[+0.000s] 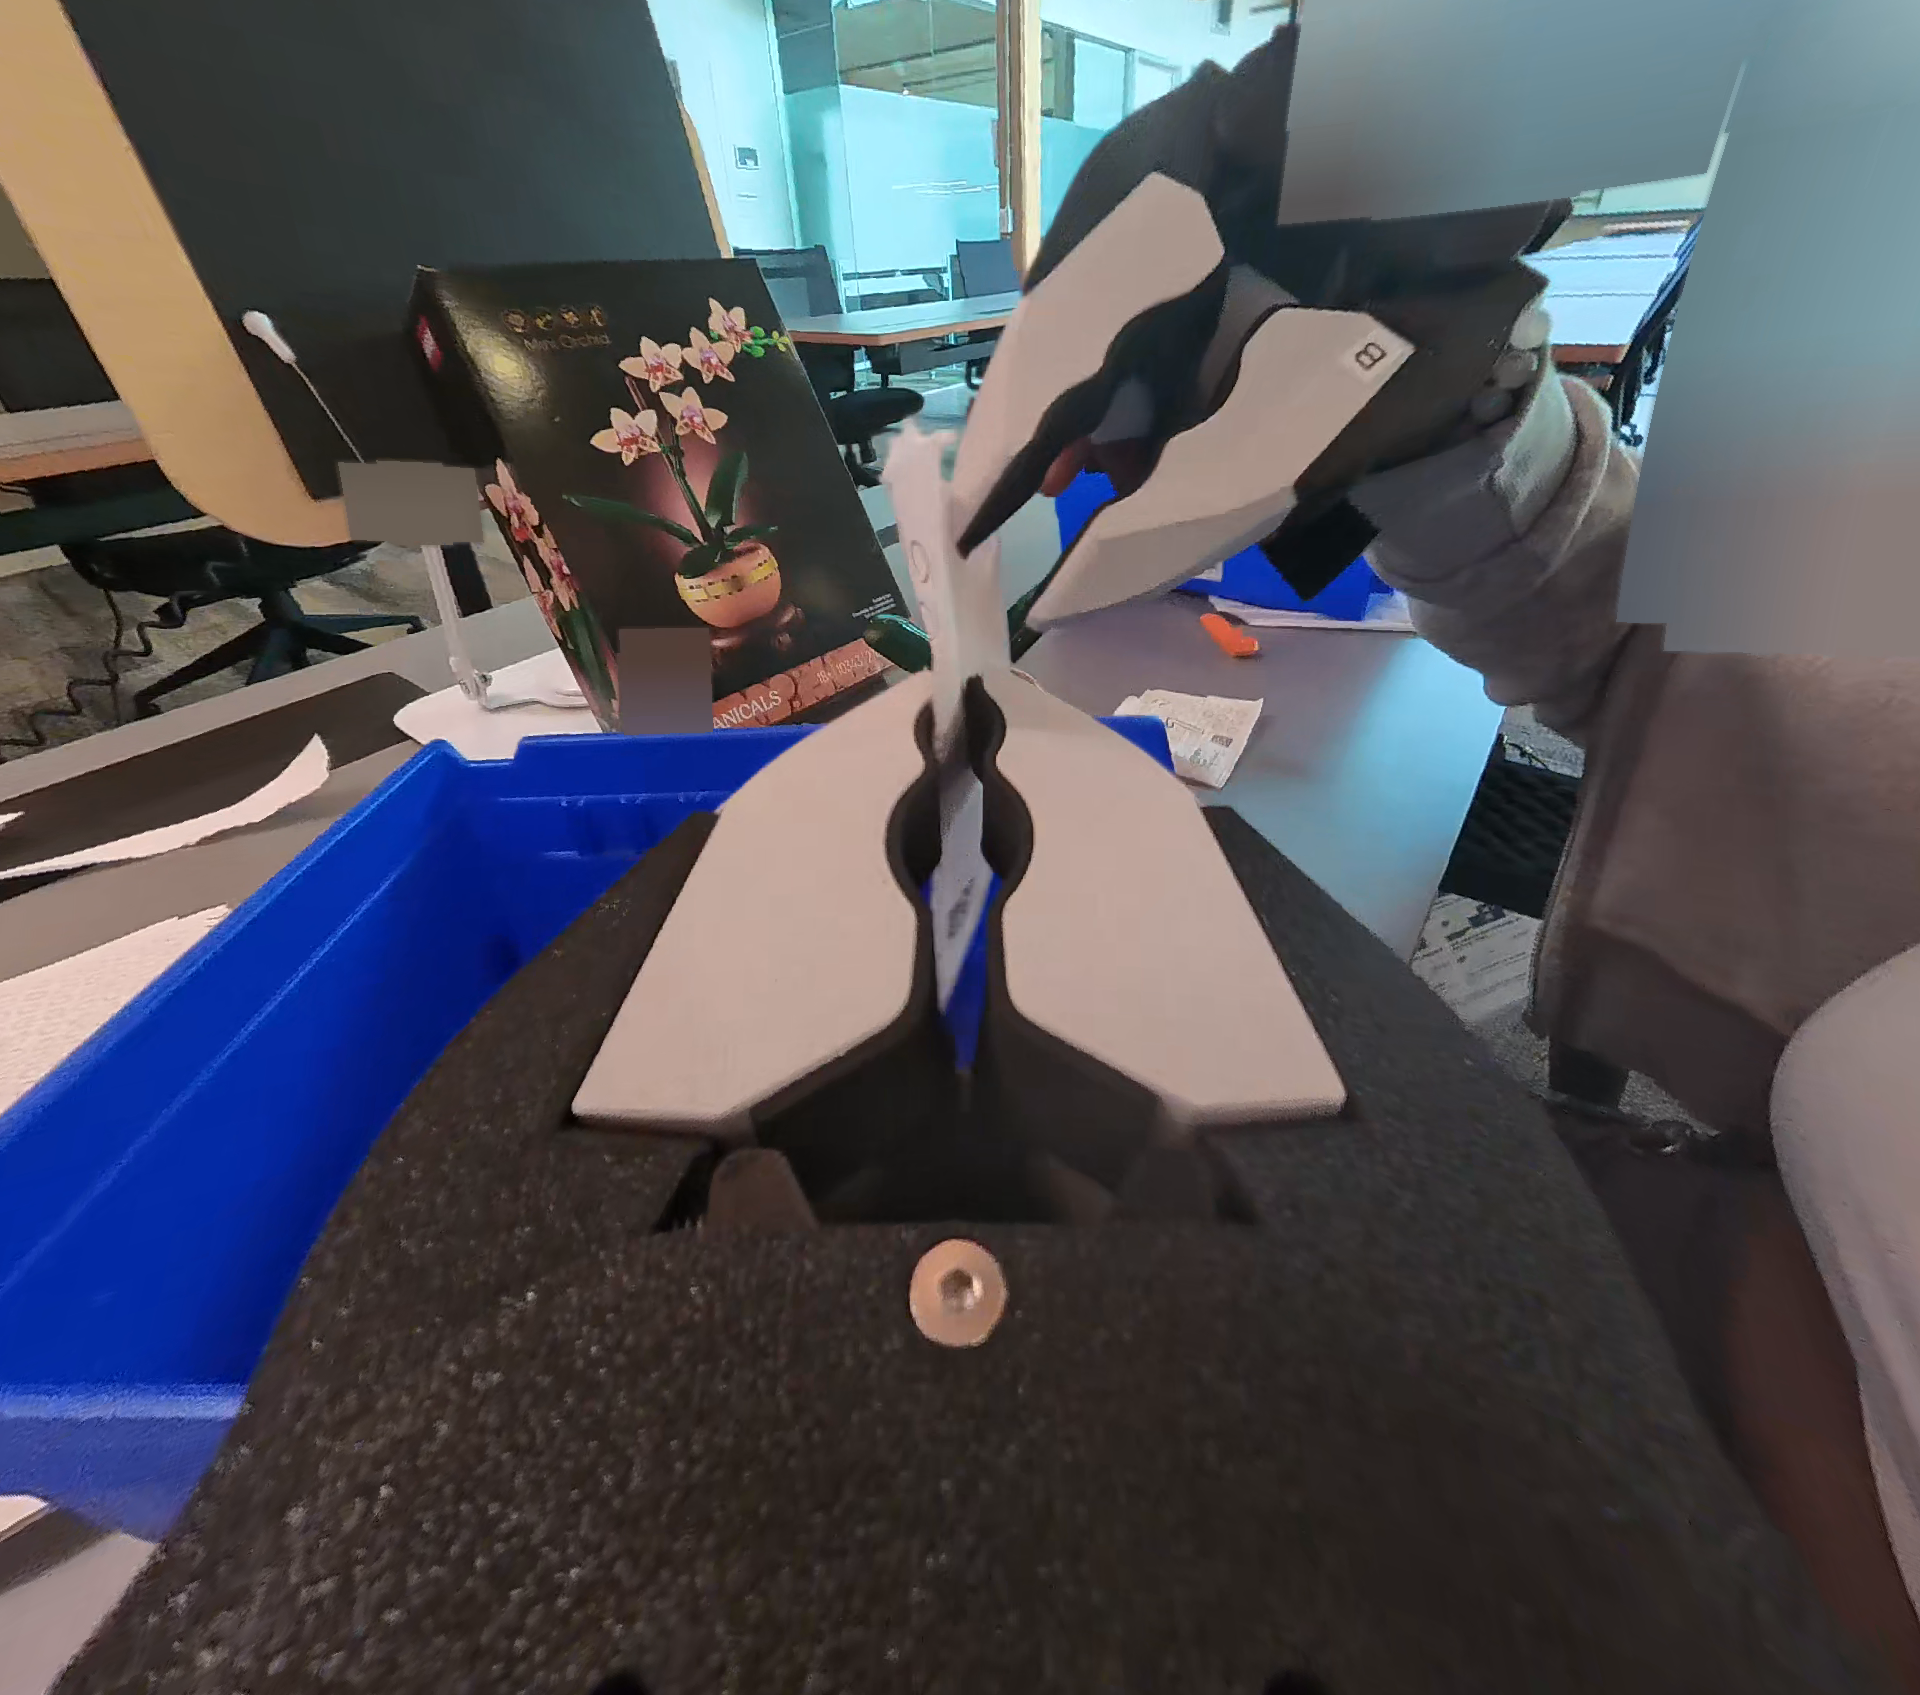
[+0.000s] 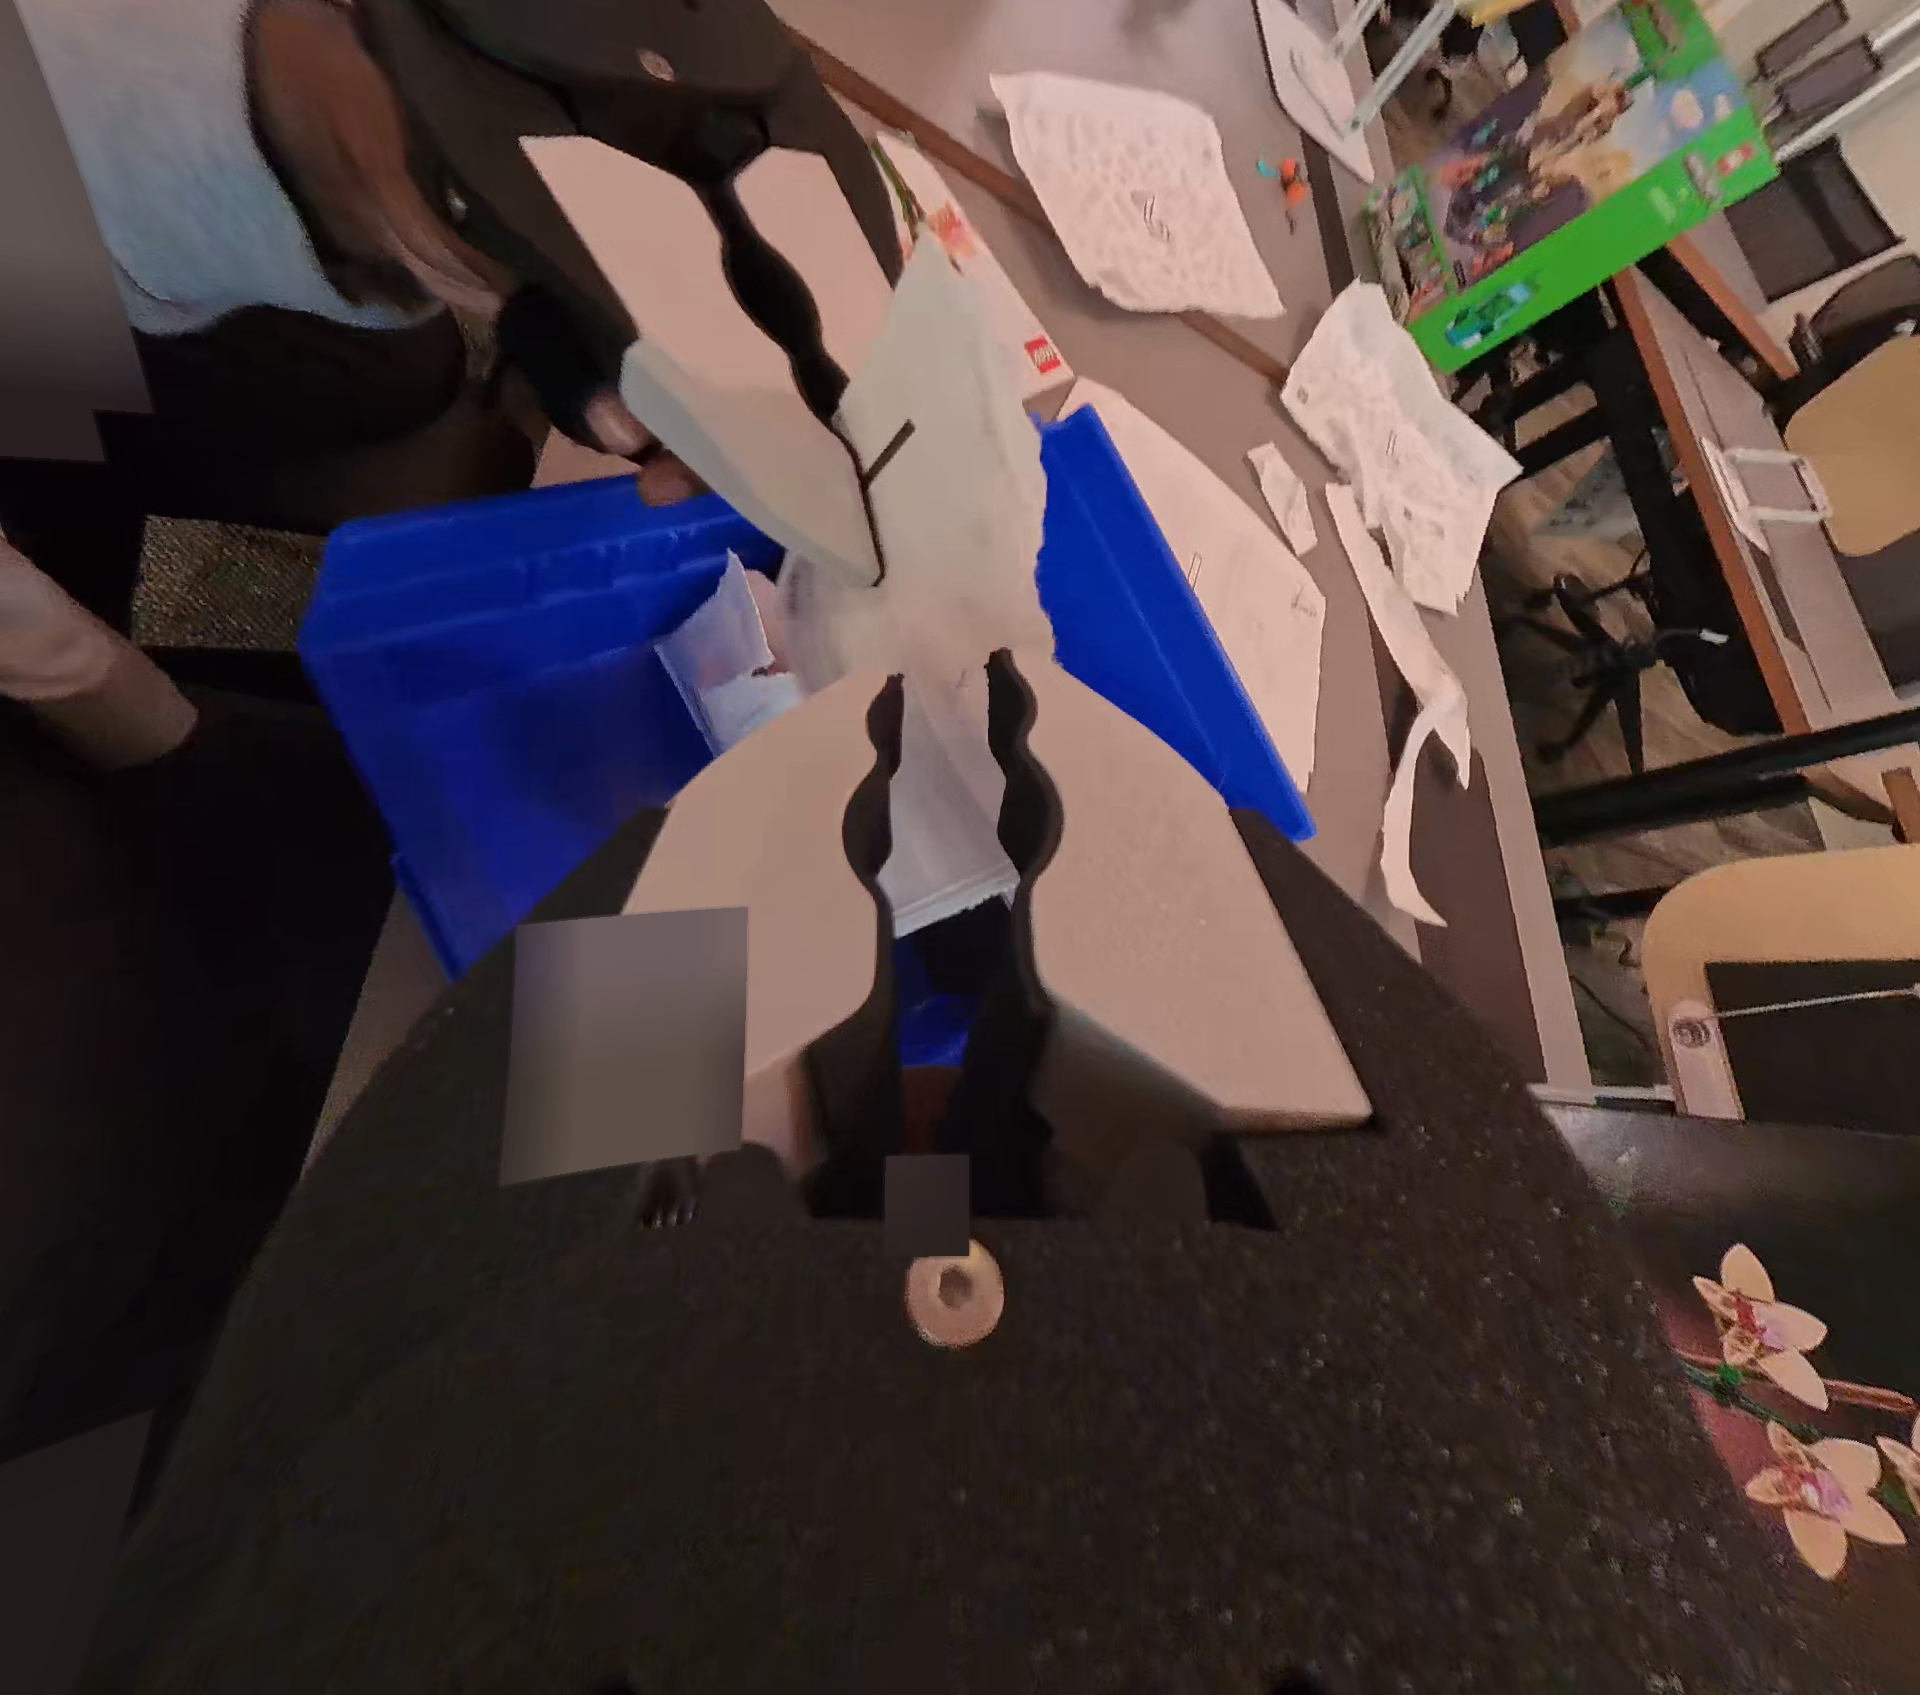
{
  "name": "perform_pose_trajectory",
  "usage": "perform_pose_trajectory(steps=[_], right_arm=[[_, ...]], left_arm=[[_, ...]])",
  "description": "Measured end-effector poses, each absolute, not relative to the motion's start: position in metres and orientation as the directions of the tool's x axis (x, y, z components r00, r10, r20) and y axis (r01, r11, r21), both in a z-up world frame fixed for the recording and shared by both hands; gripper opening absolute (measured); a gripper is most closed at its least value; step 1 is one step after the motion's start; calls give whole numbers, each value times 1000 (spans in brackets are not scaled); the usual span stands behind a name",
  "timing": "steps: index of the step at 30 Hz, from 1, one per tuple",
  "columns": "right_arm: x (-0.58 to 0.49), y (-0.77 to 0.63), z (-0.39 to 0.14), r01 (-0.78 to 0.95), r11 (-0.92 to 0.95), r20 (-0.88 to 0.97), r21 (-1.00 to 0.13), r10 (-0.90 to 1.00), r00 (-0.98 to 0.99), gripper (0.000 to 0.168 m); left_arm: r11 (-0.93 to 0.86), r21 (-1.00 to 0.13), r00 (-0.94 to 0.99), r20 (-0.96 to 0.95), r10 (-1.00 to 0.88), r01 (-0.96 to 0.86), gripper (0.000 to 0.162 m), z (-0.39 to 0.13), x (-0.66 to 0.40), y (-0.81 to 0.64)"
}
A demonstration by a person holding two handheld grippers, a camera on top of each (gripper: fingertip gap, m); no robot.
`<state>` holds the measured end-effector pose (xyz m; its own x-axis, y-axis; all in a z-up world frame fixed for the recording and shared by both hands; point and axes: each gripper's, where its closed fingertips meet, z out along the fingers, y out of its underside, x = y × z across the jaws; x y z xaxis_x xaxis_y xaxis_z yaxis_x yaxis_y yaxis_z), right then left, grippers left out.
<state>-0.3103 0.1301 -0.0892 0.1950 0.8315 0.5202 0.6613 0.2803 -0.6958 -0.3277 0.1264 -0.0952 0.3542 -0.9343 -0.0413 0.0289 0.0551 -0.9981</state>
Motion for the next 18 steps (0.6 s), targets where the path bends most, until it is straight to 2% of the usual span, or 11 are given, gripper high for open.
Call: perform_pose_trajectory(steps=[7,9,11,14,18], right_arm=[[-306,130,-112,743,205,454,-637,879,147,23],[-310,131,-114,738,253,489,-625,864,118,11],[-313,128,-117,734,296,495,-611,866,64,2],[-314,123,-124,731,349,506,-587,863,-6,1],[-314,123,-150,743,343,470,-575,881,-44,0]], left_arm=[[99,-995,364,-94,-927,-6,2,-105,-320,124],[94,-995,372,-95,-923,-21,3,-107,-319,123],[74,-996,370,-87,-925,-50,15,-113,-319,122],[76,-994,387,-99,-917,-76,35,-111,-333,125],[47,-993,392,-86,-916,-108,36,-104,-360,125]])
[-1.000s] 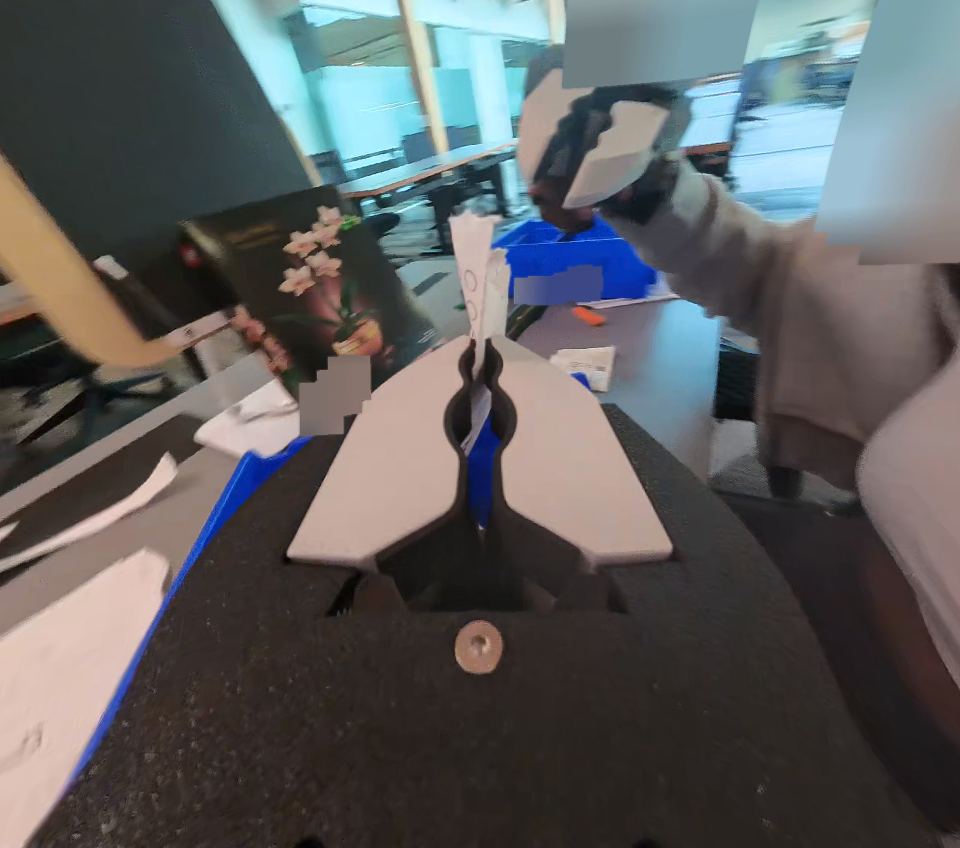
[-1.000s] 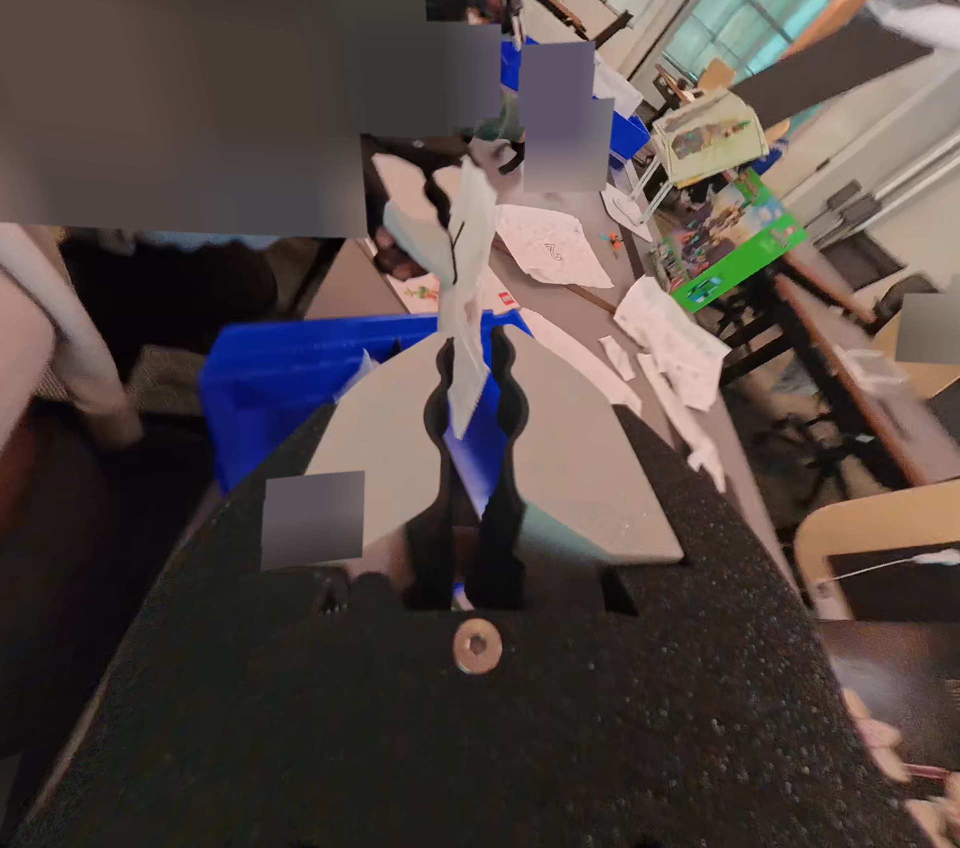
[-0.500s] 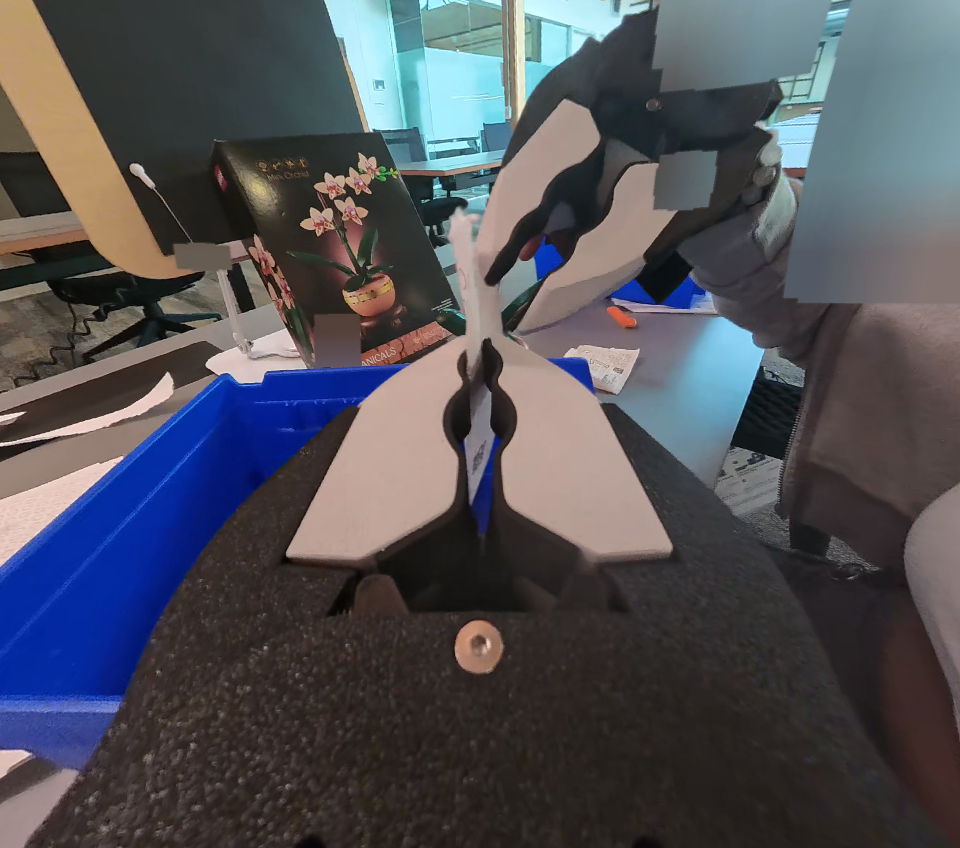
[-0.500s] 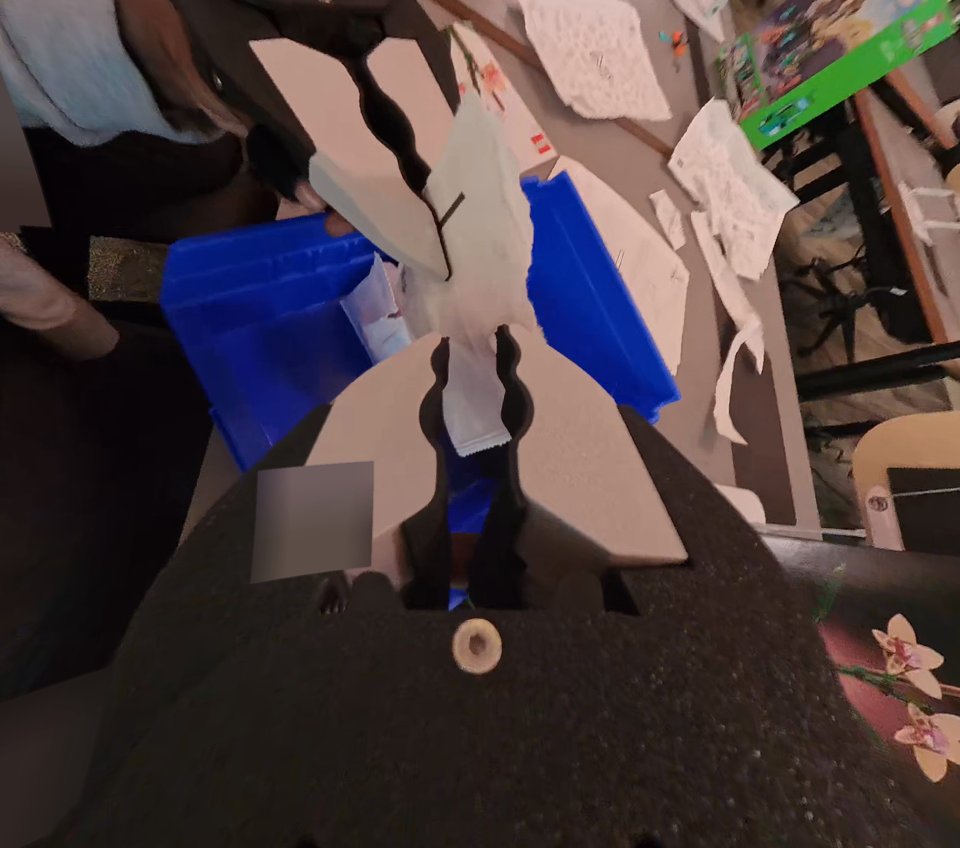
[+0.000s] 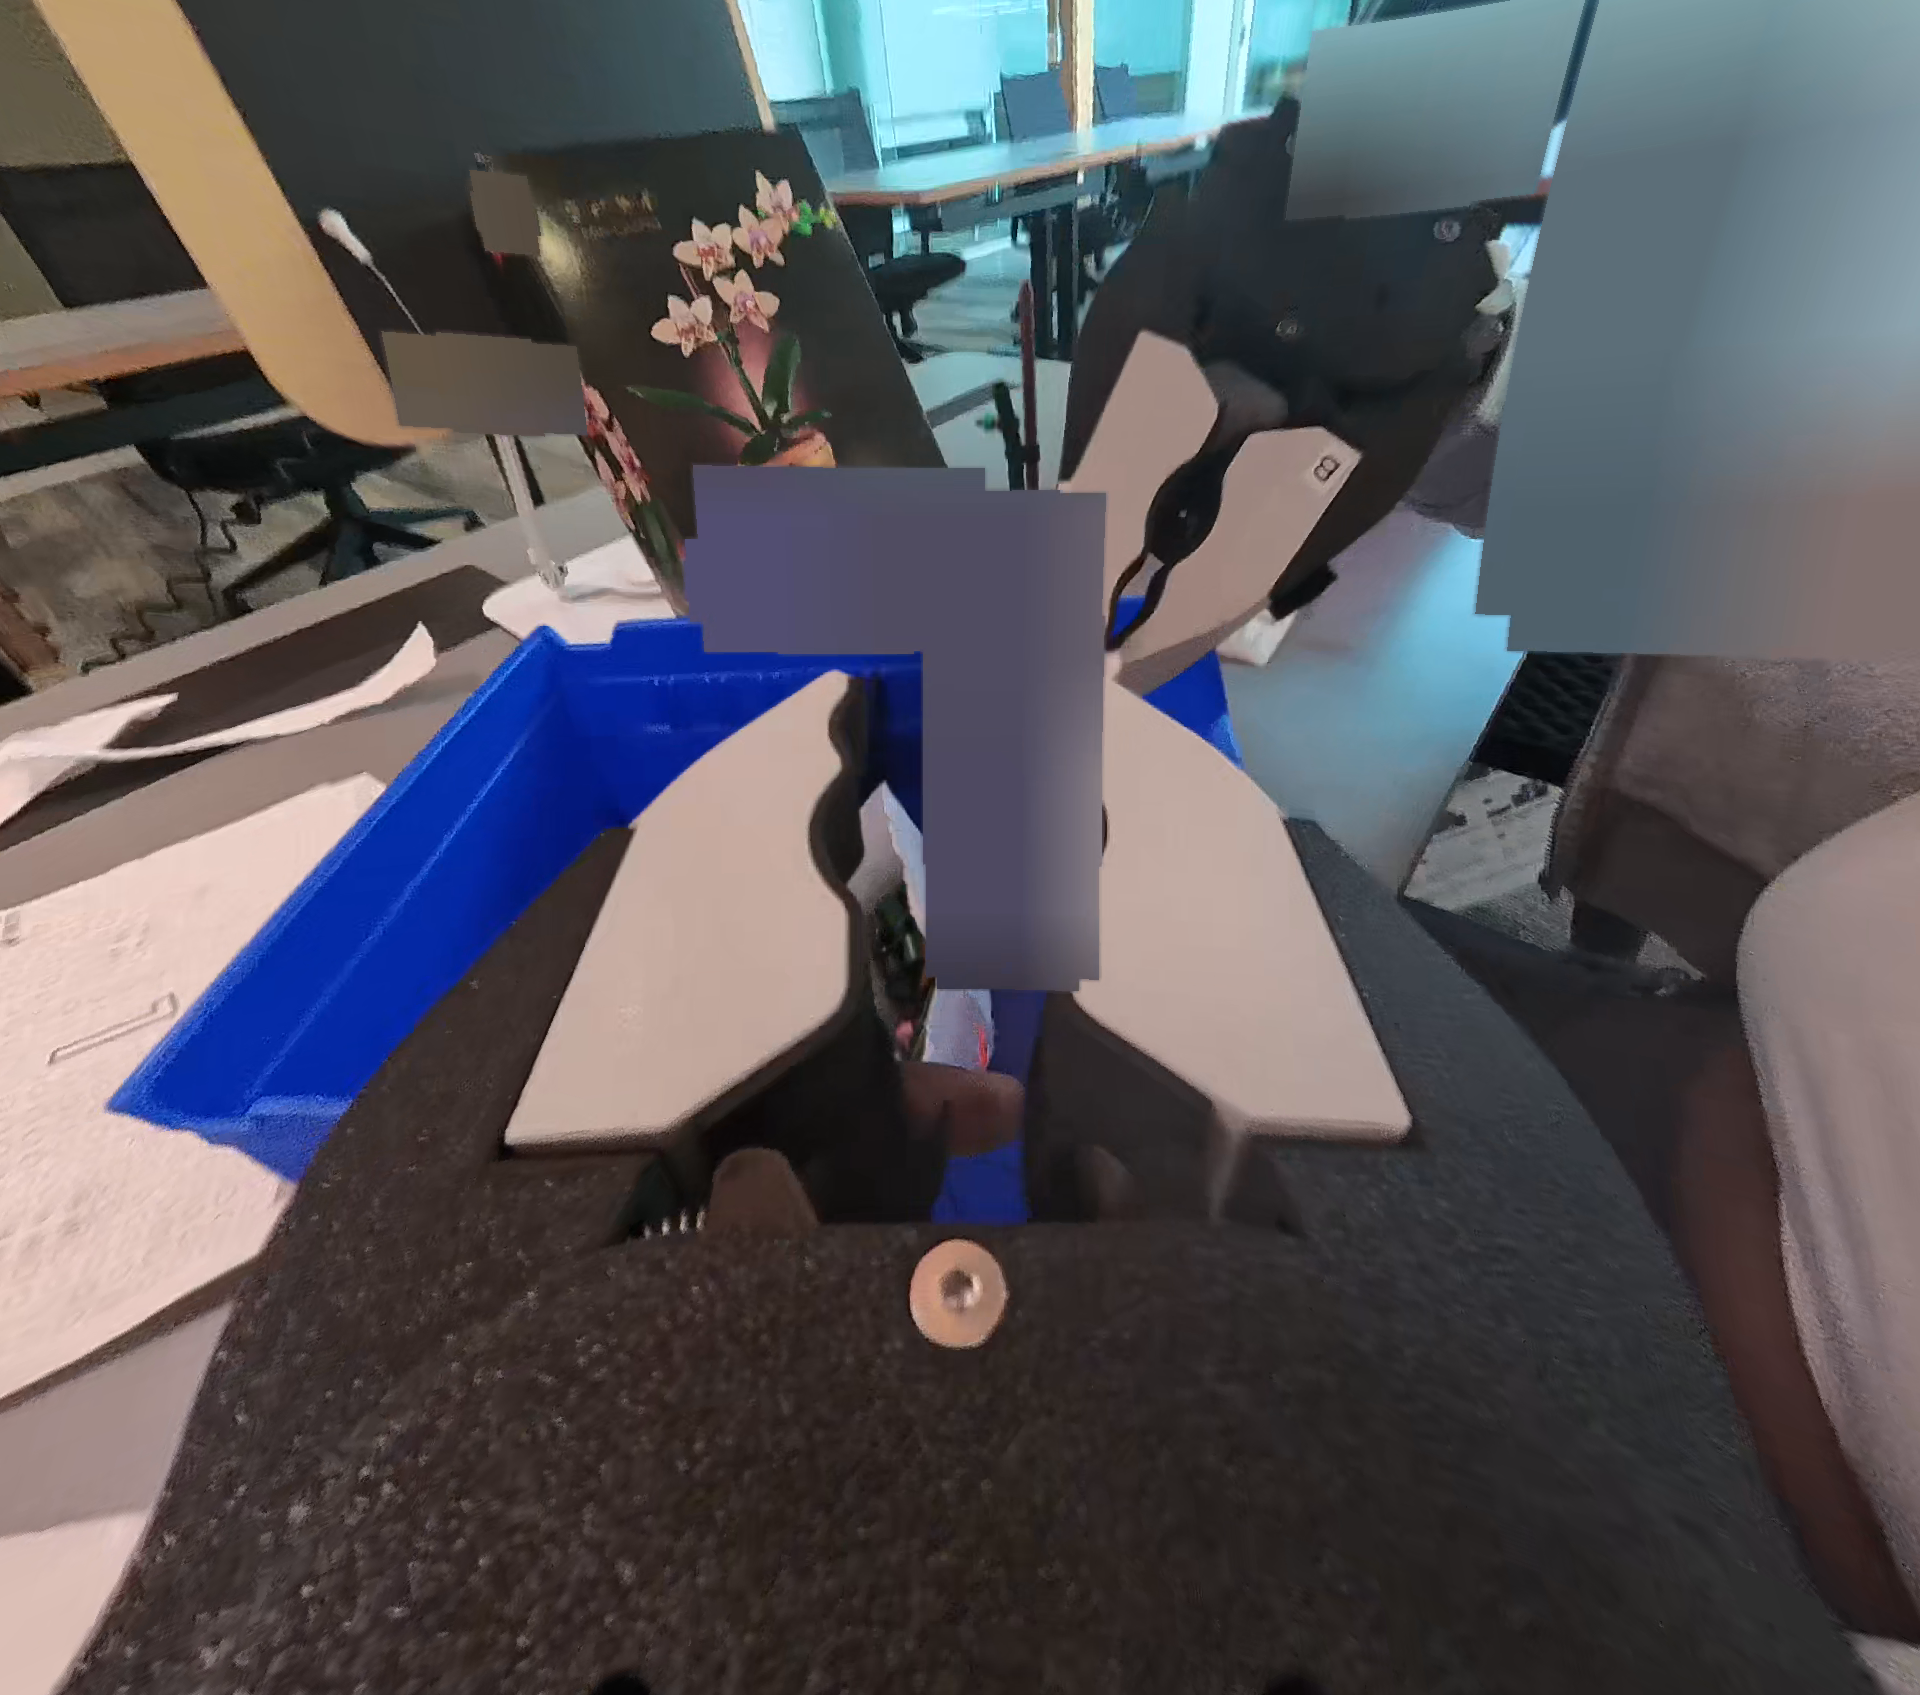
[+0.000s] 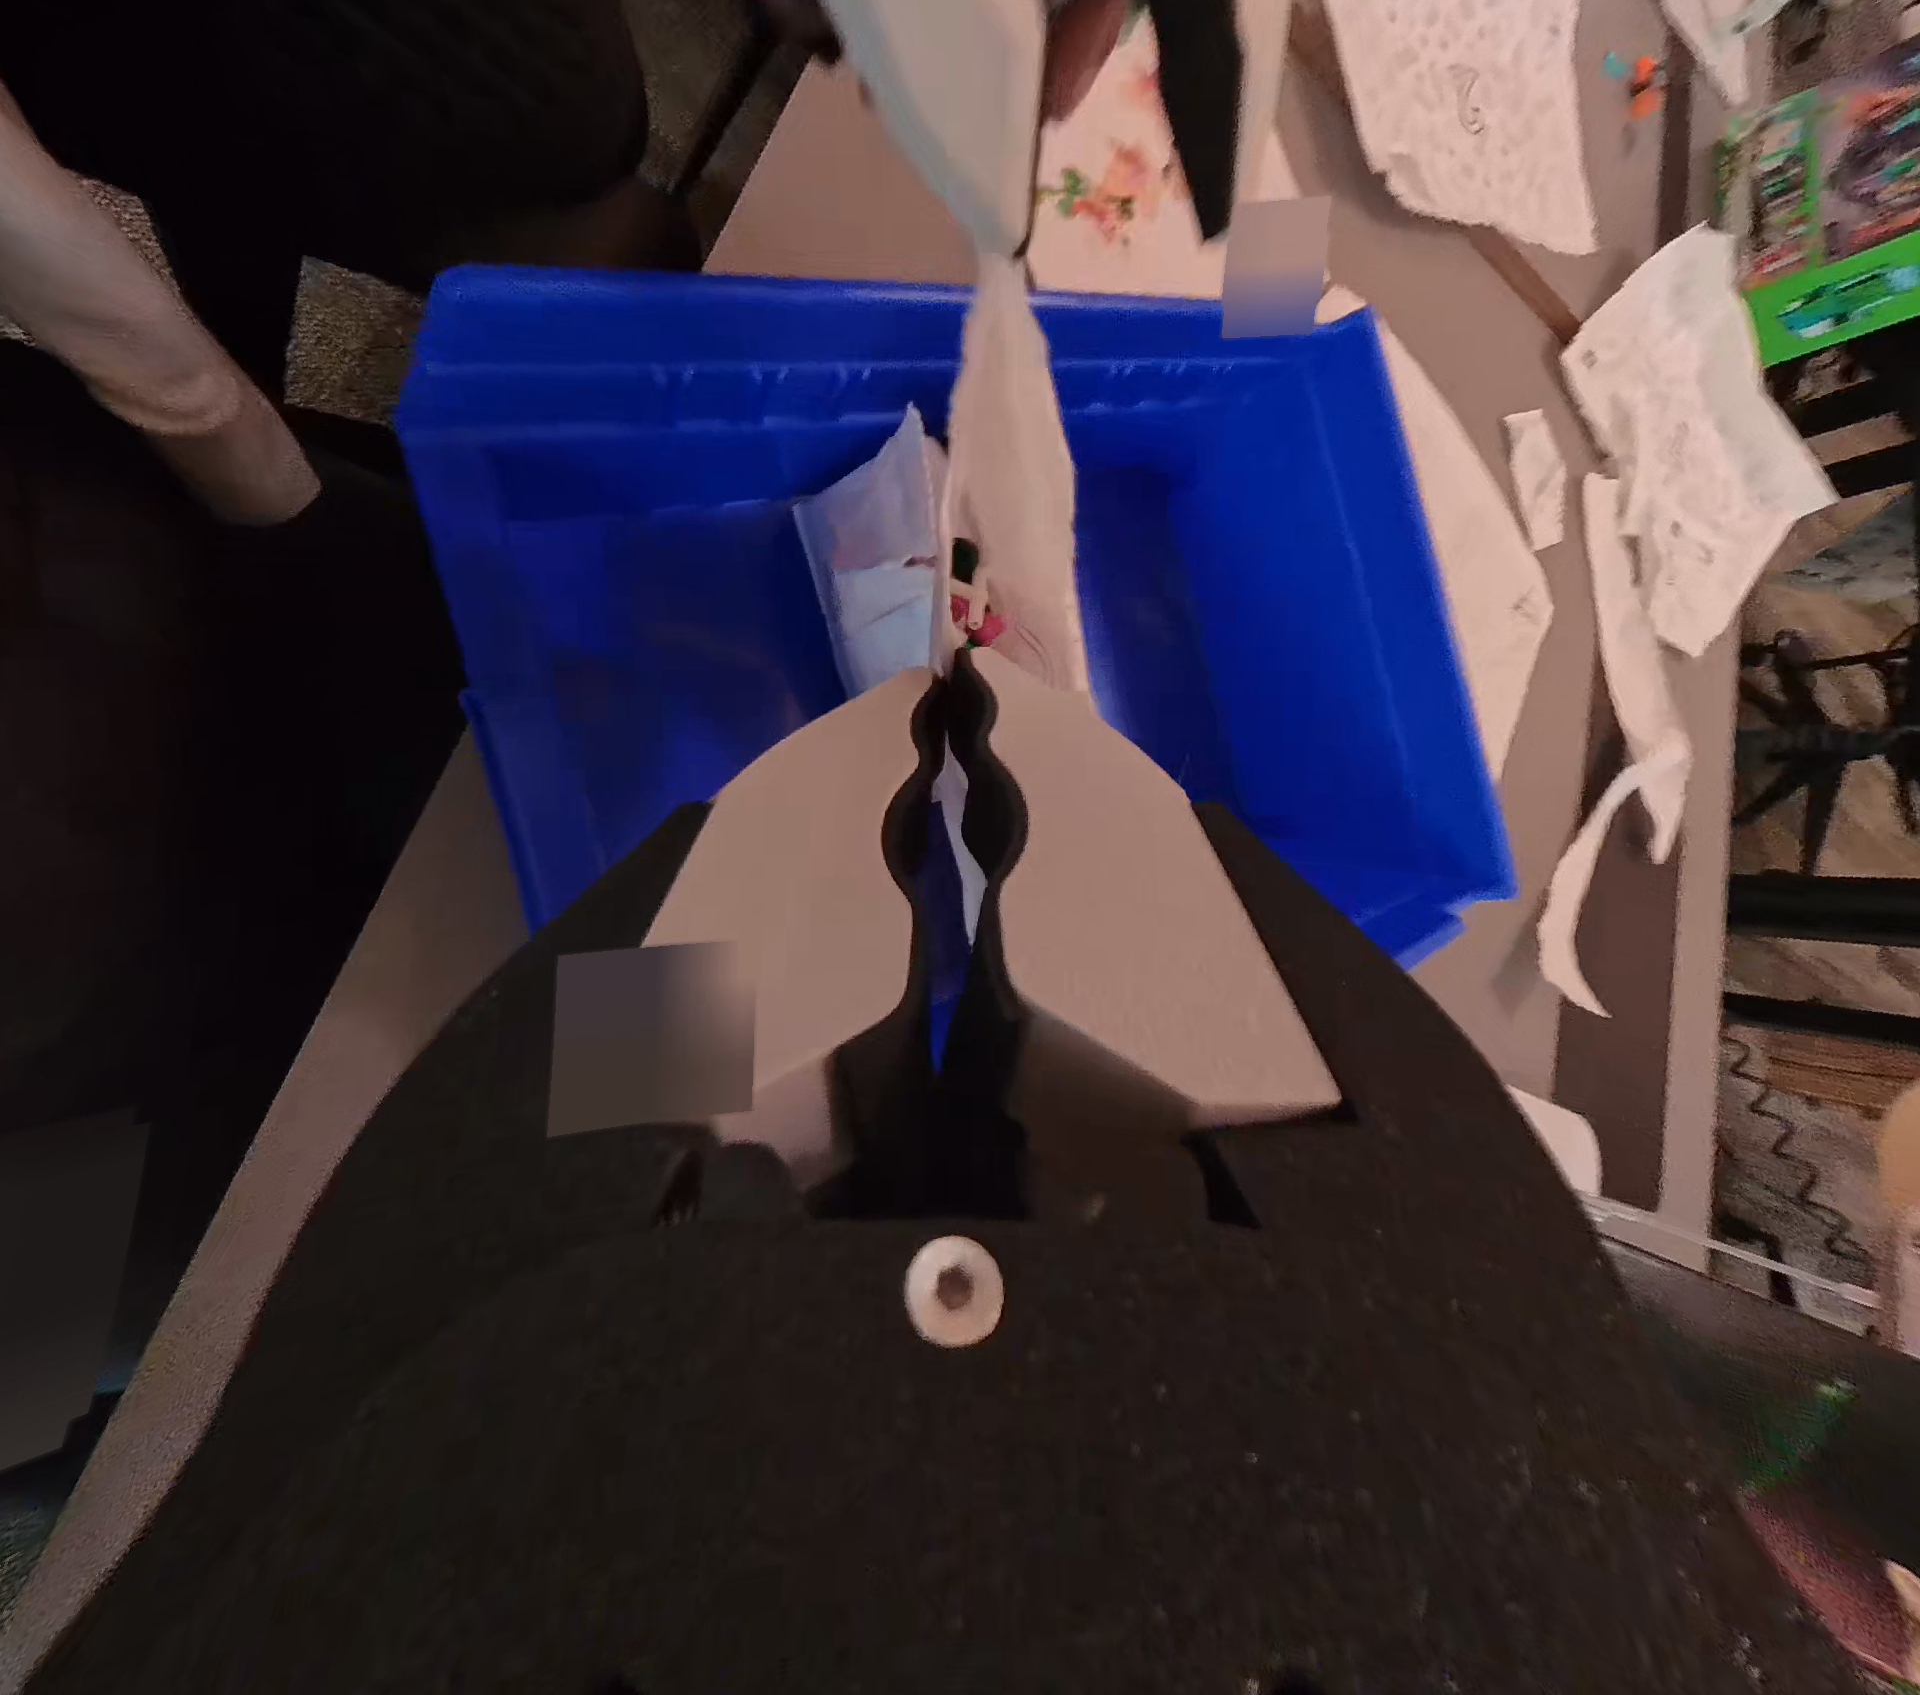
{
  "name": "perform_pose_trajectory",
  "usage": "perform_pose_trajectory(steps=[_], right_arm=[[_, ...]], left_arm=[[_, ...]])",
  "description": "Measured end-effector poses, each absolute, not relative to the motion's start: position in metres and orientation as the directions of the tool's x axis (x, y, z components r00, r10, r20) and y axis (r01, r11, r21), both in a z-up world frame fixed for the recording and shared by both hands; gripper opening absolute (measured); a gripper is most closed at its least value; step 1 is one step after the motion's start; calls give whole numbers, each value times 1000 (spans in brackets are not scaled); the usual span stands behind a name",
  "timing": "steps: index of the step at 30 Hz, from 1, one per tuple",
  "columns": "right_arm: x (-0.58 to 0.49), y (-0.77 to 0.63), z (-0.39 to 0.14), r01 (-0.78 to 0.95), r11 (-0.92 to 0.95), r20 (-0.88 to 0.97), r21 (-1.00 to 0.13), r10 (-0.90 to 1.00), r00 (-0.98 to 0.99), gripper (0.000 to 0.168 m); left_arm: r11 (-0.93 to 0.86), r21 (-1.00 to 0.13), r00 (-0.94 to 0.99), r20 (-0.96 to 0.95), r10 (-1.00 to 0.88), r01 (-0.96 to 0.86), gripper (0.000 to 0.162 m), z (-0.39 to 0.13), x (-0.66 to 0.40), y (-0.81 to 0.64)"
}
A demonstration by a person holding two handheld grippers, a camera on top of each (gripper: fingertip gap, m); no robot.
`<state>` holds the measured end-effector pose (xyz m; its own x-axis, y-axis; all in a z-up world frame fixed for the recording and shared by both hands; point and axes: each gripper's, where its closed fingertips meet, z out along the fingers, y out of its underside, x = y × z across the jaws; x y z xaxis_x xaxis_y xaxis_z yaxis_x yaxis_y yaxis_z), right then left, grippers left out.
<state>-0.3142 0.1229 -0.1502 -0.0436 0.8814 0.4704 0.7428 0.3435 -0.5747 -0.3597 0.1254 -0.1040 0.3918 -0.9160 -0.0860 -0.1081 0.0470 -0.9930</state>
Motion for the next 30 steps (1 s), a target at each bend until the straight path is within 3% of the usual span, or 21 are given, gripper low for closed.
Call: perform_pose_trajectory(steps=[5,11,16,19,24,27,30], right_arm=[[-320,120,-176,748,312,416,-586,908,-52,0],[-324,105,-168,726,362,447,-585,890,-84,0],[-330,83,-158,672,498,545,-548,822,-165,0],[-334,69,-156,636,582,609,-506,764,-215,0],[-336,53,-155,610,664,673,-433,688,-271,0],[-334,58,-156,616,649,663,-448,702,-258,0],[-331,75,-162,631,524,540,-572,819,-191,0]], left_arm=[[60,-933,375,-201,-905,-354,35,-117,-346,127],[122,-753,235,-348,-908,-647,33,-143,-326,123],[167,-659,132,-379,-916,-733,8,-145,-327,113],[214,-592,87,-437,-895,-777,3,-146,-327,112],[208,-589,99,-445,-890,-781,0,-143,-324,107],[188,-586,113,-438,-892,-788,2,-148,-325,108],[131,-600,125,-366,-922,-789,7,-154,-331,108]])
